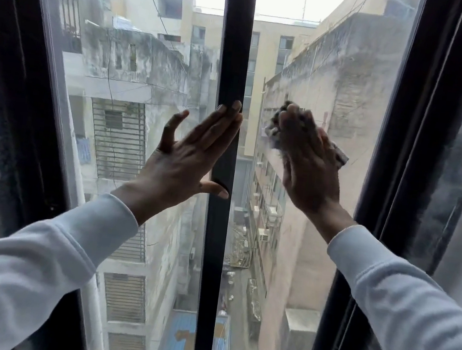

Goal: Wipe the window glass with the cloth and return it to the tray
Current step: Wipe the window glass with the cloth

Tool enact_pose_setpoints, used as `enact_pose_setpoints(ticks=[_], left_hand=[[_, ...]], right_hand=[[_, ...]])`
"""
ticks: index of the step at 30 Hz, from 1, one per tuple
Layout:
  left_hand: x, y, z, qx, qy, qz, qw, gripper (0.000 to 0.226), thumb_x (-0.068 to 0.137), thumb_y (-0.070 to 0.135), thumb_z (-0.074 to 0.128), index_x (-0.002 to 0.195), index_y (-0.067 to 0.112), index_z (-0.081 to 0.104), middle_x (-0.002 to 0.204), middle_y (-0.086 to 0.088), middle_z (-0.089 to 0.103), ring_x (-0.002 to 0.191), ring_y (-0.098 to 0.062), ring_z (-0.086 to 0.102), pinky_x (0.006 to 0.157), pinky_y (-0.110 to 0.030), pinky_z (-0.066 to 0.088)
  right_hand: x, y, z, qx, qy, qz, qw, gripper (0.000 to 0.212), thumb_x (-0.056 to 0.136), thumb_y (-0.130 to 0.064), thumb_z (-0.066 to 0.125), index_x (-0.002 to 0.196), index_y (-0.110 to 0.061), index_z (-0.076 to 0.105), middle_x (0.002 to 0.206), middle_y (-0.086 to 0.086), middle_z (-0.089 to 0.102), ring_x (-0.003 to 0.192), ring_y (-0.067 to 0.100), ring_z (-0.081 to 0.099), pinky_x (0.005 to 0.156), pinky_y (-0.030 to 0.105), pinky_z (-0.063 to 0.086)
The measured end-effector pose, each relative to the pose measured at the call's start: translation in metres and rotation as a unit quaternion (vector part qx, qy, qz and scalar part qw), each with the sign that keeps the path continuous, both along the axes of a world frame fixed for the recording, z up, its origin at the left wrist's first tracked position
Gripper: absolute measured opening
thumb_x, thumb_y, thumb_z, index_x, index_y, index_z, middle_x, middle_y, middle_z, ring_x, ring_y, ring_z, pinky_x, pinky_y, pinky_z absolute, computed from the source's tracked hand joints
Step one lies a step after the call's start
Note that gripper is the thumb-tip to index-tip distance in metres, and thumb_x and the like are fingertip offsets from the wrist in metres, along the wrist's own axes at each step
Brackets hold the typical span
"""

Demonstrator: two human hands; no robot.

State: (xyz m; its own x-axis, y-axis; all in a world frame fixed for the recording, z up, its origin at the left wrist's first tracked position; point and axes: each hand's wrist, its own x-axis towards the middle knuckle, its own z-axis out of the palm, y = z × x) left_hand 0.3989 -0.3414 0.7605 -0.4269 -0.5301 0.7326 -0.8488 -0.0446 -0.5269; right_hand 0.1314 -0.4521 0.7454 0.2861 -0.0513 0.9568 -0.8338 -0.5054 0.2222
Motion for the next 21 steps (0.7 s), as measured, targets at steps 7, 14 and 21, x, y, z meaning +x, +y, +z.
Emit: enact_pose_setpoints(ticks=[7, 14, 21], left_hand=[[-0.002, 0.000, -0.002, 0.004, 0.025, 0.001, 1.000, 0.136, 0.078, 0.089, 0.056, 0.178, 0.018, -0.002, 0.188, 0.001, -0.006, 0.175, -0.015, 0.002, 0.130, -0.051, 0.005], [-0.010, 0.005, -0.006, 0.017, 0.068, -0.009, 0.997, 0.139, 0.076, 0.088, 0.063, 0.178, 0.018, -0.003, 0.188, 0.002, -0.006, 0.175, -0.012, 0.003, 0.131, -0.053, 0.008], [-0.026, 0.013, -0.013, 0.071, 0.151, -0.044, 0.985, 0.130, 0.087, 0.073, 0.068, 0.177, 0.021, -0.009, 0.187, 0.005, -0.016, 0.175, -0.011, -0.004, 0.133, -0.050, 0.009]], right_hand=[[0.037, 0.035, -0.106, 0.099, -0.005, 0.005, 0.995, 0.077, 0.106, -0.008, 0.059, 0.175, -0.025, 0.029, 0.185, -0.004, 0.018, 0.174, 0.026, 0.018, 0.137, 0.052, 0.026], [-0.011, 0.003, -0.025, 0.035, -0.095, -0.021, 0.995, 0.063, 0.115, -0.009, 0.046, 0.175, -0.023, 0.030, 0.185, 0.000, 0.023, 0.174, 0.025, 0.018, 0.141, 0.039, 0.016], [0.031, 0.058, -0.124, 0.130, -0.103, 0.002, 0.986, 0.052, 0.107, -0.005, 0.058, 0.157, -0.015, 0.062, 0.167, 0.007, 0.054, 0.158, 0.037, 0.049, 0.112, 0.056, 0.061]])
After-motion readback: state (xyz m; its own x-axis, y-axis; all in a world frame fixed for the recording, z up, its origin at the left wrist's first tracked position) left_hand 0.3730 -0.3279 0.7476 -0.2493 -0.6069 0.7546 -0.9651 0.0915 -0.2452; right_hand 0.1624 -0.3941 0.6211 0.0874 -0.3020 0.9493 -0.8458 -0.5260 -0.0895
